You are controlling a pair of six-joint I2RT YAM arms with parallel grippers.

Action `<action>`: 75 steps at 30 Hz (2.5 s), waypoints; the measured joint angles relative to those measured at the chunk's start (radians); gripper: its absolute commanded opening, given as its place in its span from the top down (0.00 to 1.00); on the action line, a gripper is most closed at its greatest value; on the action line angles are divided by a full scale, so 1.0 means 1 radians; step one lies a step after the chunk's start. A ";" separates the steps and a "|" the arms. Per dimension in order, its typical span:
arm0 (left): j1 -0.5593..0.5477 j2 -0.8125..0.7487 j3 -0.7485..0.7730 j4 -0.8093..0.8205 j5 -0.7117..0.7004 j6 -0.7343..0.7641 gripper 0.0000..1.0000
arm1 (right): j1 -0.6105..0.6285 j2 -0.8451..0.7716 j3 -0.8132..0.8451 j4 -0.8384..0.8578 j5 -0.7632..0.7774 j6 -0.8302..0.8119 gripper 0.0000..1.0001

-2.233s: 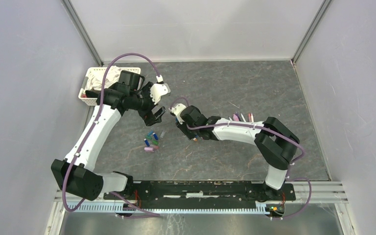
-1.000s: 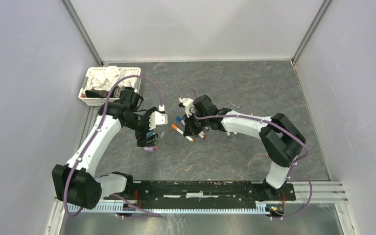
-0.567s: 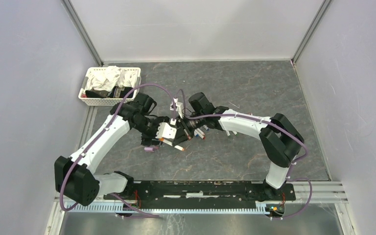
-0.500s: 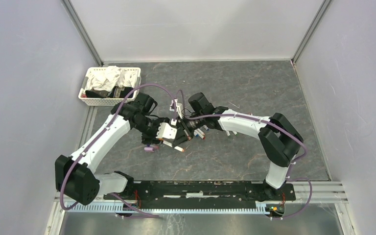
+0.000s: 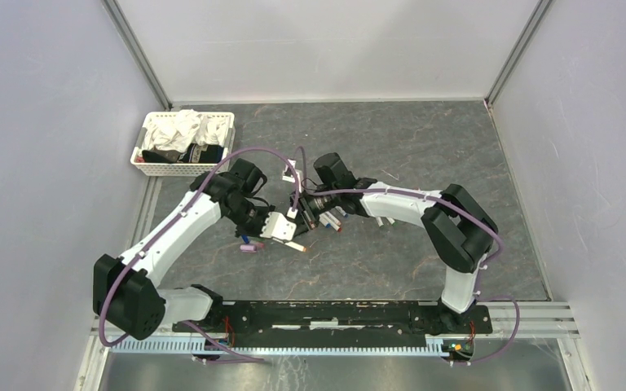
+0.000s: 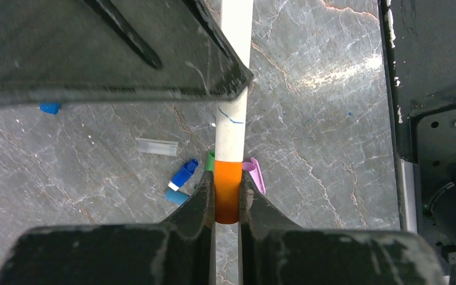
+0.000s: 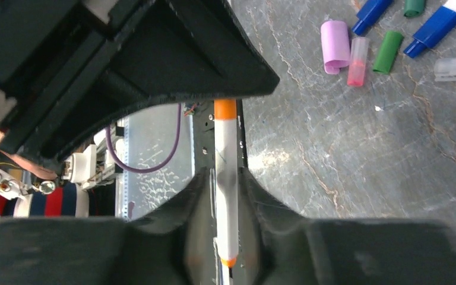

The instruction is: Open the pen caps

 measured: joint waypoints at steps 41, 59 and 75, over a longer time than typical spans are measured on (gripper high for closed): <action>0.261 0.234 -0.078 0.286 -0.086 -0.074 0.72 | -0.386 -0.310 -0.246 -0.228 0.663 -0.185 1.00; 0.261 0.255 0.014 0.231 0.050 -0.209 0.00 | -0.481 -0.199 -0.246 -0.242 1.188 -0.291 0.75; 0.261 0.142 0.460 0.179 0.070 -0.571 0.00 | -0.476 -0.239 -0.246 -0.242 1.165 -0.293 0.58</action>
